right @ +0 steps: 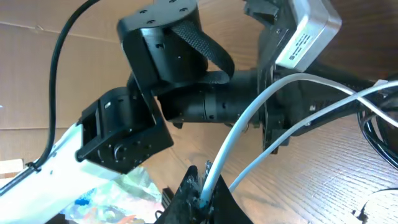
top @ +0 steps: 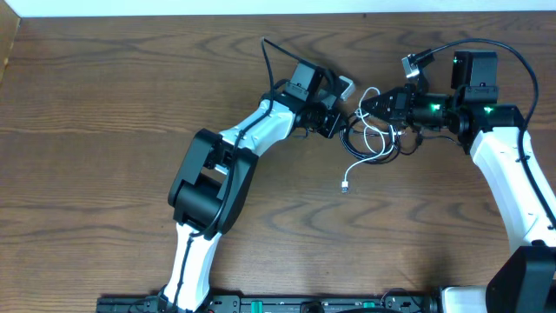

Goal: Untangle cables

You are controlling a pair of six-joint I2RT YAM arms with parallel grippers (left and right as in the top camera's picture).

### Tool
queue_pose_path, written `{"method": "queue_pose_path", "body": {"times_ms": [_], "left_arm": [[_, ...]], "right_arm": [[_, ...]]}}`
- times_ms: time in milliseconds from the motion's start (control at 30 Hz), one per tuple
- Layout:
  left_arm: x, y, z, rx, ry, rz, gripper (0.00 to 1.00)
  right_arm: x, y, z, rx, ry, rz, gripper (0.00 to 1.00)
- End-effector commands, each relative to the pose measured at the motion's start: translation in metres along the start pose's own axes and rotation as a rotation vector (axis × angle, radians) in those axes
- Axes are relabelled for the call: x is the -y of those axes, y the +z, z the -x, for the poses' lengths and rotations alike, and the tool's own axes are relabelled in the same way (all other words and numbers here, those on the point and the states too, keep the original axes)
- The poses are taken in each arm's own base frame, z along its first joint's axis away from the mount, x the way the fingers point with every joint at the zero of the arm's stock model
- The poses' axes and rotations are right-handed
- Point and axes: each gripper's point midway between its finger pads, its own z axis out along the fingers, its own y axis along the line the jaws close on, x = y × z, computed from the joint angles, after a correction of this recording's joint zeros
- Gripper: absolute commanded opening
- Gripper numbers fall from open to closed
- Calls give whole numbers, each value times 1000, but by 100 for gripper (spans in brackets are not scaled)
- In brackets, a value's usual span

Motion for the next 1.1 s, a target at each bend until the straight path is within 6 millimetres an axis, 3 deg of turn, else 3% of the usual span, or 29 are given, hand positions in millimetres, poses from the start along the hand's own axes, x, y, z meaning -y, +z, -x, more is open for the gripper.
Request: {"method": "queue_pose_path", "body": {"times_ms": [0,100,300,433,500,667,767,933,1000,1067], "left_arm": [[-8,-3,0,1,-78,15,8],[-5,-17,2,-3,-173,13,8],[21,-69,18,8,-200,20,7],[45,-106,38,71,-156,16,8],[61,-129,49,109,-130,14,7],[81,-158,54,141,-108,12,7],[90,-170,56,153,-100,10,7],[103,-189,61,189,-76,9,7],[105,-191,61,192,-73,8,7],[105,-191,59,182,-80,9,7]], "right_arm": [[-2,-3,3,12,-30,-2,1],[11,-4,3,27,-1,-76,1],[28,-6,4,44,11,-164,1],[56,-13,6,83,44,-326,3],[82,-24,6,115,72,-482,6],[117,-48,3,154,102,-717,23],[127,-57,1,160,110,-789,42],[140,-71,-2,172,119,-895,62],[138,-69,-5,157,127,-874,65],[121,-50,-8,93,67,-736,66]]}}
